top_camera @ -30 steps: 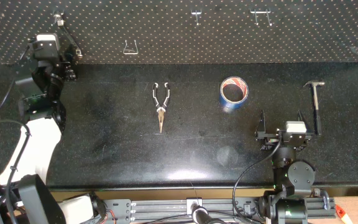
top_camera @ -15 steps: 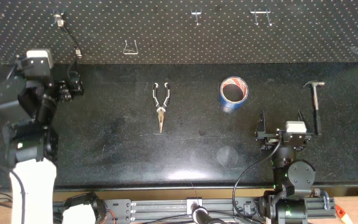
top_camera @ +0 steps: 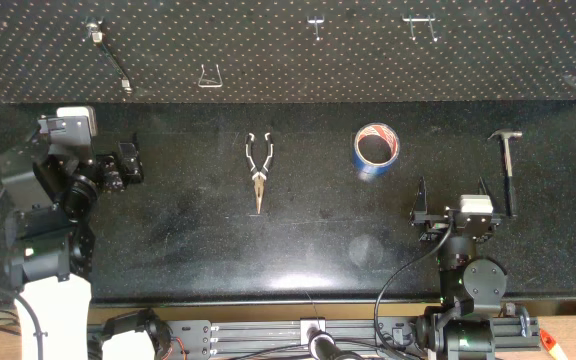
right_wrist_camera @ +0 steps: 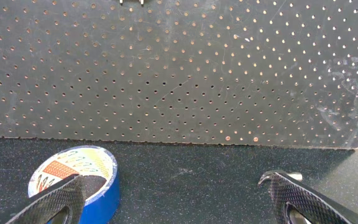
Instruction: Place Tools Onto Pegboard
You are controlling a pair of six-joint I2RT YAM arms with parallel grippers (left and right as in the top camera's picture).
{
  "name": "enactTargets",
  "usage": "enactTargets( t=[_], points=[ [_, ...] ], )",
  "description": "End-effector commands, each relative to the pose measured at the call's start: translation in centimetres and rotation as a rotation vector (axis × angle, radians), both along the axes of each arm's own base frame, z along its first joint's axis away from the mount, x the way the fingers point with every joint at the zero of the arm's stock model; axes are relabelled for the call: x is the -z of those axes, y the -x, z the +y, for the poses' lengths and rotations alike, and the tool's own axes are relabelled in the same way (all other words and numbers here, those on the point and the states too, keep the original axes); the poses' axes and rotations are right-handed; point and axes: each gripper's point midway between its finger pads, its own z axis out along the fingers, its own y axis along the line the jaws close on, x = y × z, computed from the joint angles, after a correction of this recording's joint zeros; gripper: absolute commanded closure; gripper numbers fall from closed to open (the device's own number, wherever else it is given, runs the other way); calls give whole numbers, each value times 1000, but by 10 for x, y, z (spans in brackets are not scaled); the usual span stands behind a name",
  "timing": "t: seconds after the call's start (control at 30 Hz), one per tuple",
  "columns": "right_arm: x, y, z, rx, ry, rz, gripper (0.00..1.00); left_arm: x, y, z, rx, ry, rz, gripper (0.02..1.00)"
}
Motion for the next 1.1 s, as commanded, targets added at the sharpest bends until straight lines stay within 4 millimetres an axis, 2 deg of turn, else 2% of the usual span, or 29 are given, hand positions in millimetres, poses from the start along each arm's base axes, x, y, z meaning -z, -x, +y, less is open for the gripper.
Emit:
enactTargets(
  t=[0.03, 0.3, 0.37, 0.43, 0.57, 0.6, 0.63, 0.7, 0.73, 0.77, 0.87, 0.97, 1.1],
  points=[
    [1, 0, 1, -7, -19, -2, 47, -24, 1, 2, -6, -26, -78, 23],
    [1, 0, 1, -7, -19, -2, 47, -39, -5, 3, -5, -43, -146, 23],
    [1, 0, 1, -7, -19, -2, 47, -45, -6, -4, 5, -30, -170, 23],
    [1, 0, 1, -7, -20, -2, 47, -48, -10, -23, 48, -45, -179, 23],
    [1, 0, 1, -7, -20, -2, 47, -47, -13, -41, -141, 82, -186, 25],
    [1, 0, 1, -7, -19, -2, 47, -45, -13, -51, -157, 101, -184, 23],
    [1, 0, 1, -7, -19, -2, 47, -38, -15, -69, -178, 139, -169, 25],
    [1, 0, 1, -7, -19, -2, 47, -28, -15, -87, -185, 199, -141, 23],
    [1, 0, 1, -7, -19, -2, 45, -23, -16, -98, -171, 222, -123, 23],
    [1, 0, 1, -7, -19, -2, 47, -12, -15, -121, -149, 278, -81, 23],
    [1, 0, 1, -7, -19, -2, 47, -1, -7, -157, -79, 316, -30, 23],
    [1, 0, 1, -7, -19, -2, 47, 3, 5, -179, -19, 287, 39, 23],
    [1, 0, 1, -7, -19, -2, 47, 13, 18, -184, -23, 207, 207, 23]
  ],
)
